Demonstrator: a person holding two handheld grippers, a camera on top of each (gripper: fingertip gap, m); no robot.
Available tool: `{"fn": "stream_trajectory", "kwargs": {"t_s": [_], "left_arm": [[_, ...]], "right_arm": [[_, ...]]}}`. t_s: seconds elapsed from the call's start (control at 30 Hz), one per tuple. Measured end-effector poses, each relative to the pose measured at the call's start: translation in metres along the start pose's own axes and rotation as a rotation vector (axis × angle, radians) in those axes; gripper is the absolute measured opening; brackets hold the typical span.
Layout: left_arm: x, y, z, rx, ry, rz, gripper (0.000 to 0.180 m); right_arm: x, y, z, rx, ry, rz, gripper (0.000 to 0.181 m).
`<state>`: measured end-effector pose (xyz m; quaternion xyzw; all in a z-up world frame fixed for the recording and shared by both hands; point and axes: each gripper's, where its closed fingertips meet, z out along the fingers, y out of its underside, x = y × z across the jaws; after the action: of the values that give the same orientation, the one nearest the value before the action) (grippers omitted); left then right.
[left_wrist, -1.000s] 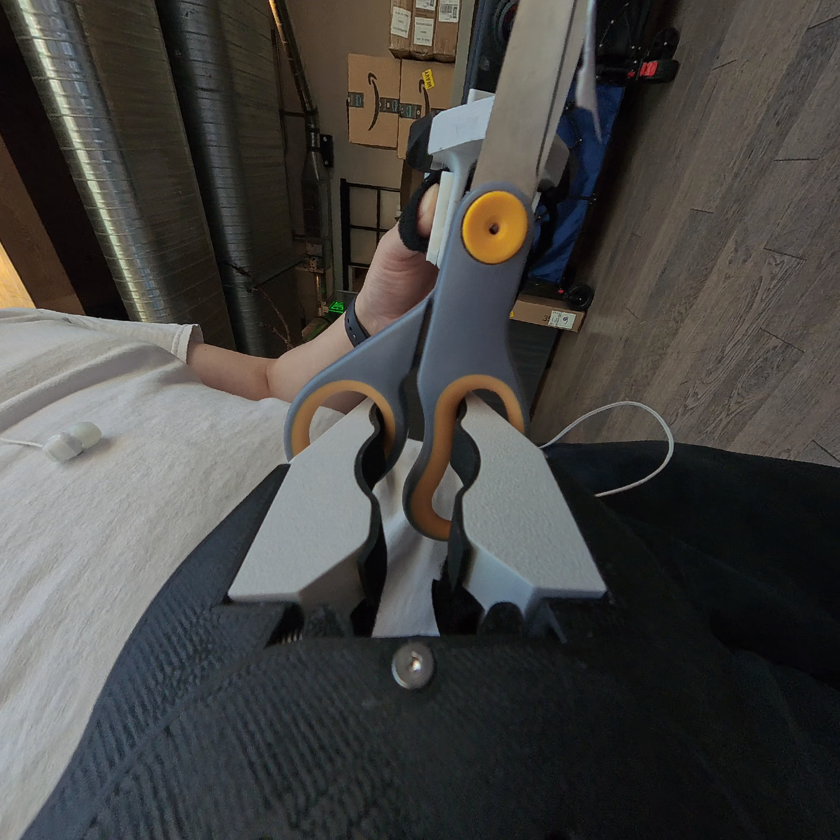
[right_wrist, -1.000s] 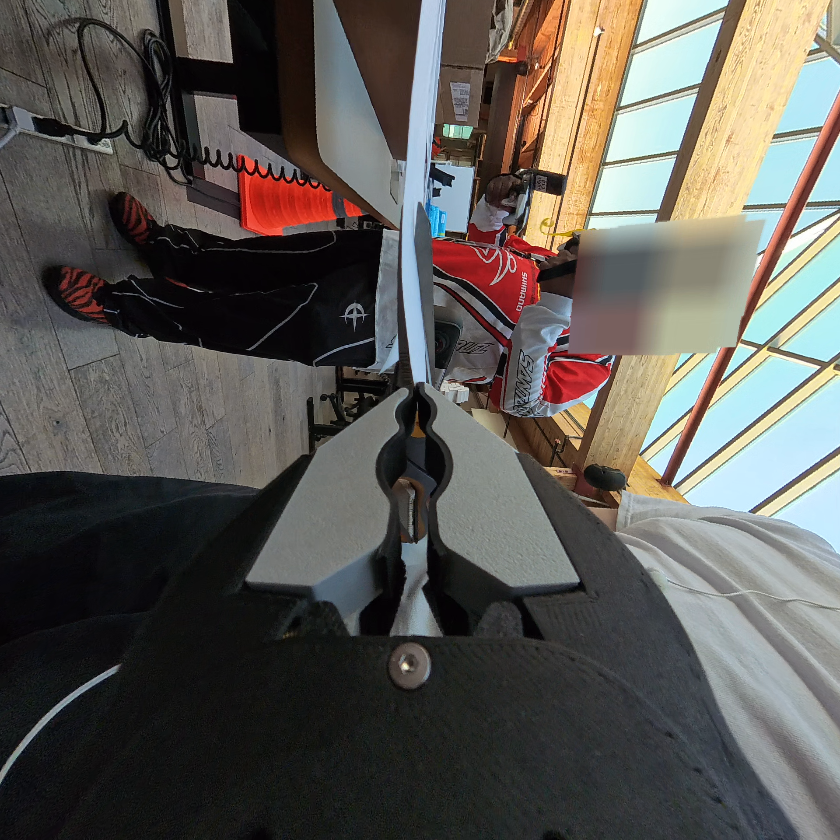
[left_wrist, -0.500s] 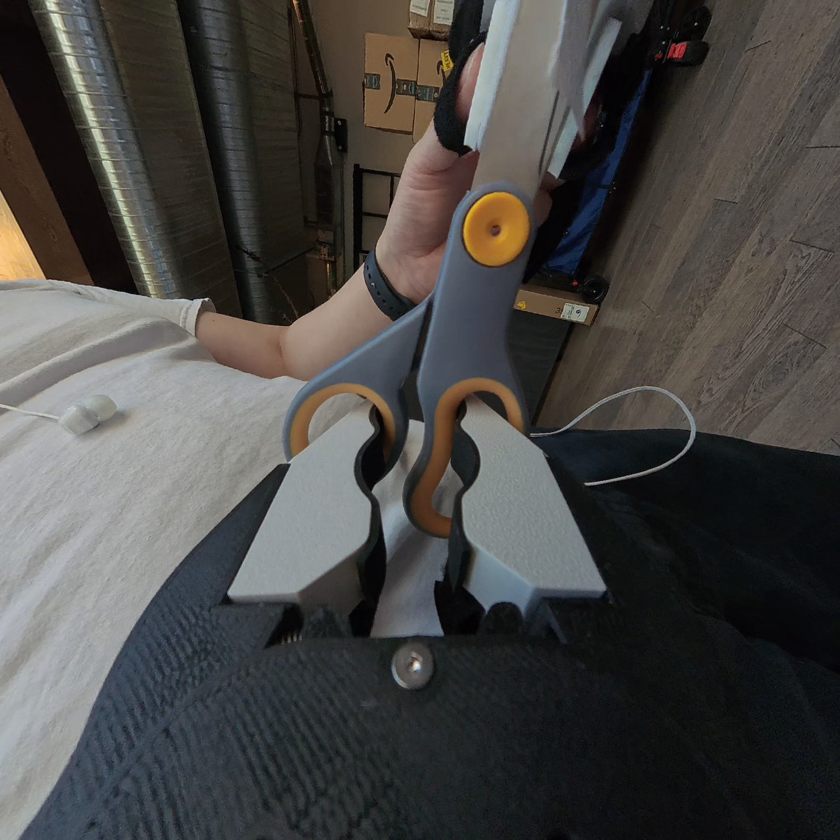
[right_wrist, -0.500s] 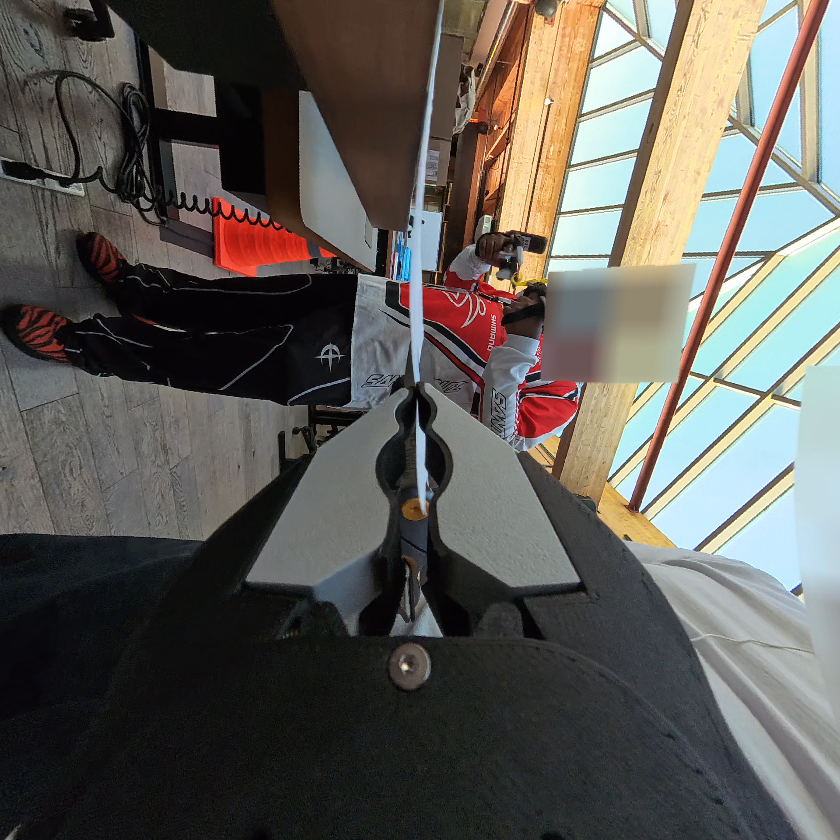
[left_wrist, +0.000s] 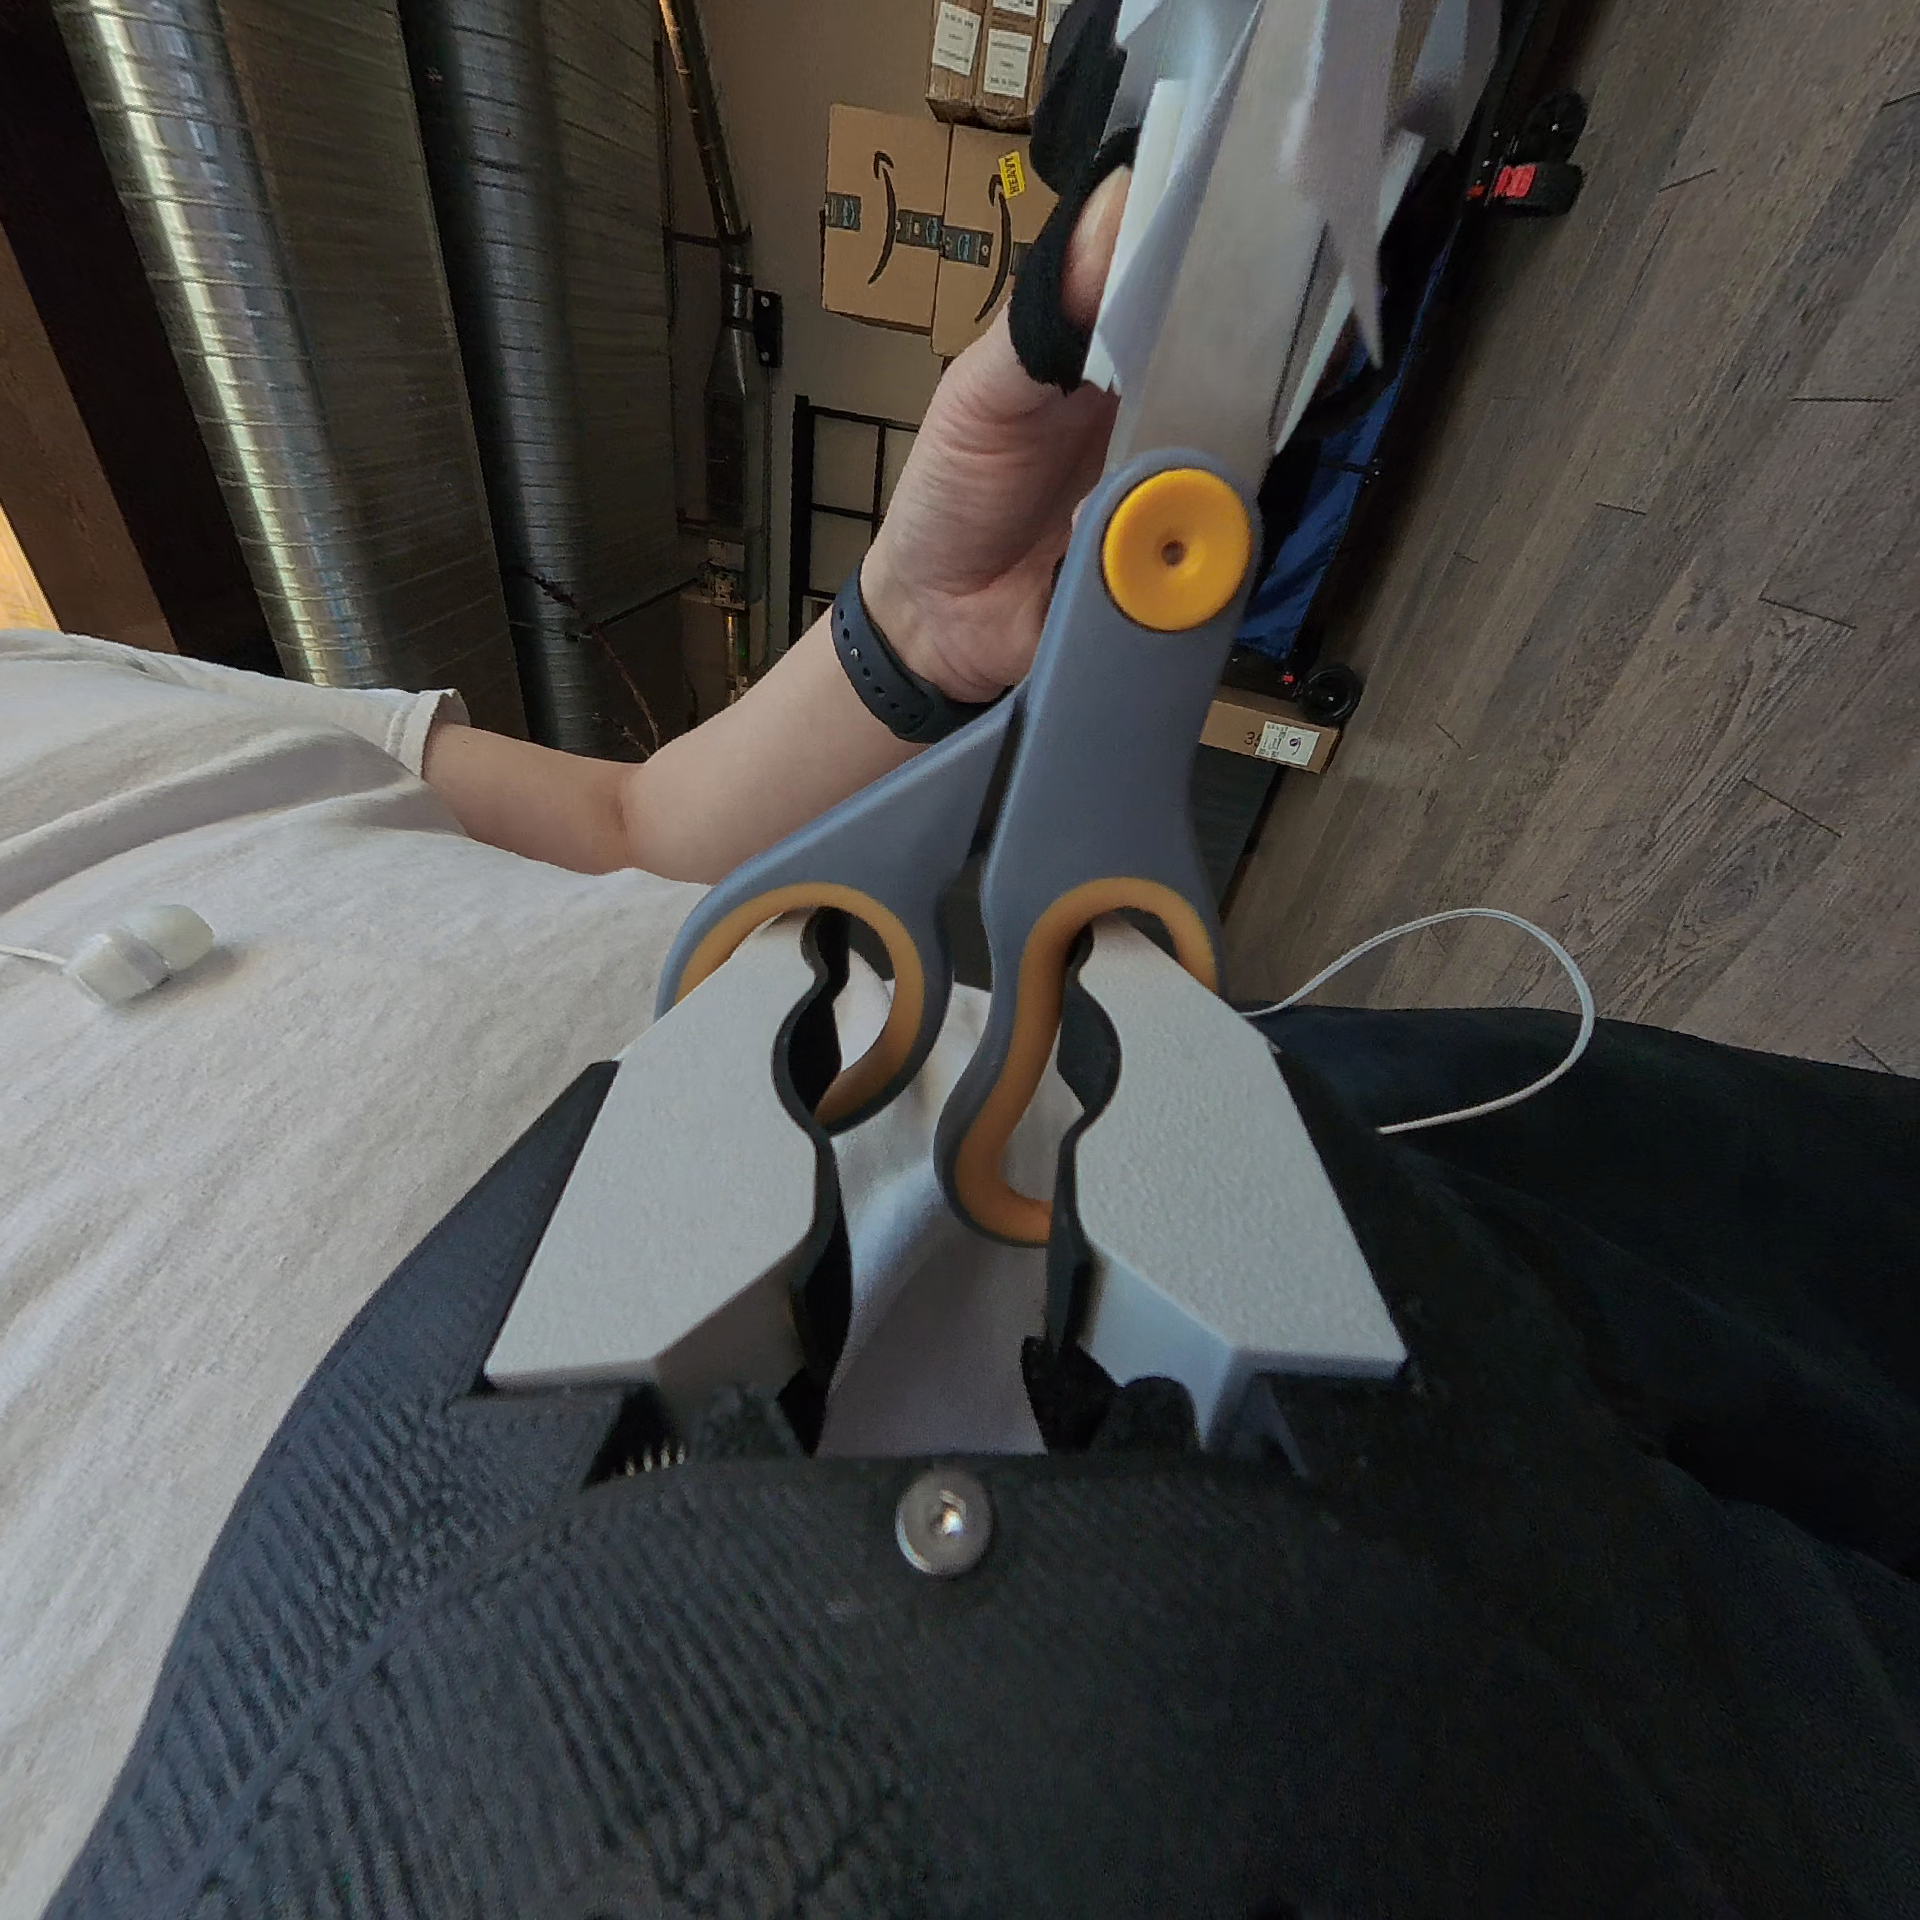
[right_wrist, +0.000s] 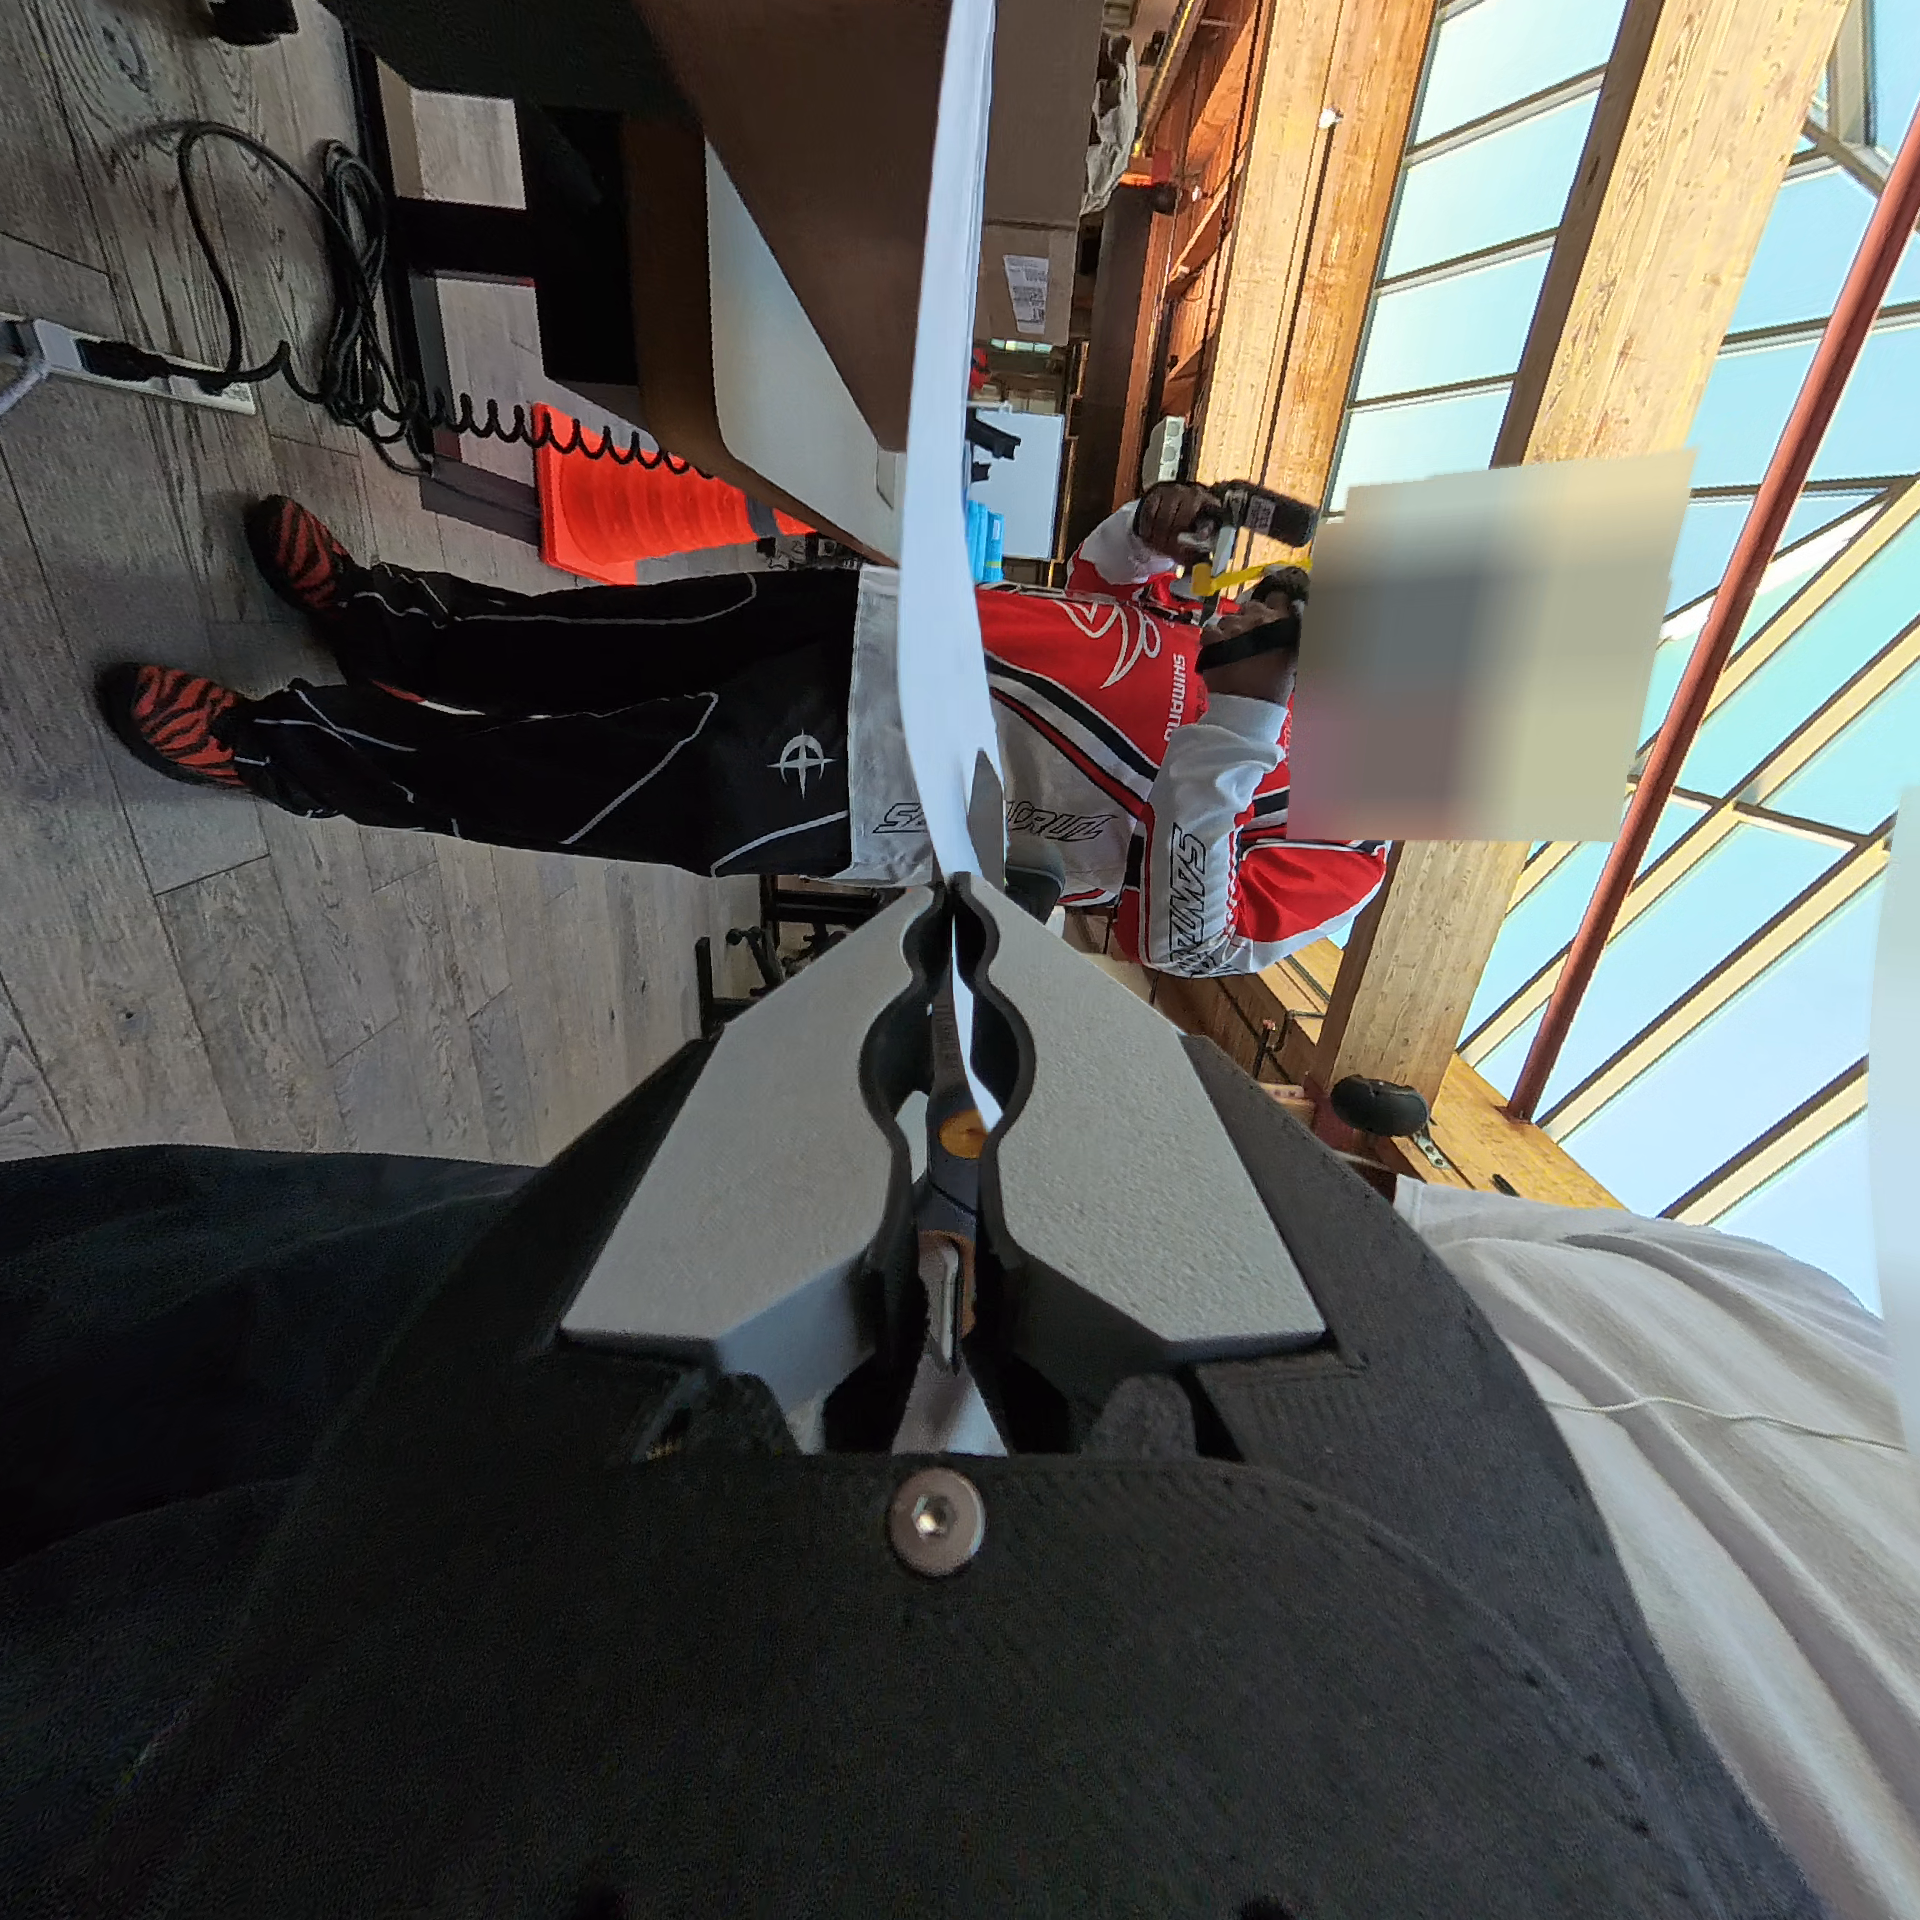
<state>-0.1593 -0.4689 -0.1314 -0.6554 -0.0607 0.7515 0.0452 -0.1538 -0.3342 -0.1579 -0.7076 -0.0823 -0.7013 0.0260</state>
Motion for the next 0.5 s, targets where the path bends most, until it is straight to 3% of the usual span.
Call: {"fn": "stream_trajectory", "kwargs": {"t_s": [0.5], "left_arm": [[-0.002, 0.007, -0.008, -0.114, 0.031, 0.004, 0.044]], "right_arm": [[-0.001, 0.016, -0.008, -0.079, 0.004, -0.008, 0.000]]}}
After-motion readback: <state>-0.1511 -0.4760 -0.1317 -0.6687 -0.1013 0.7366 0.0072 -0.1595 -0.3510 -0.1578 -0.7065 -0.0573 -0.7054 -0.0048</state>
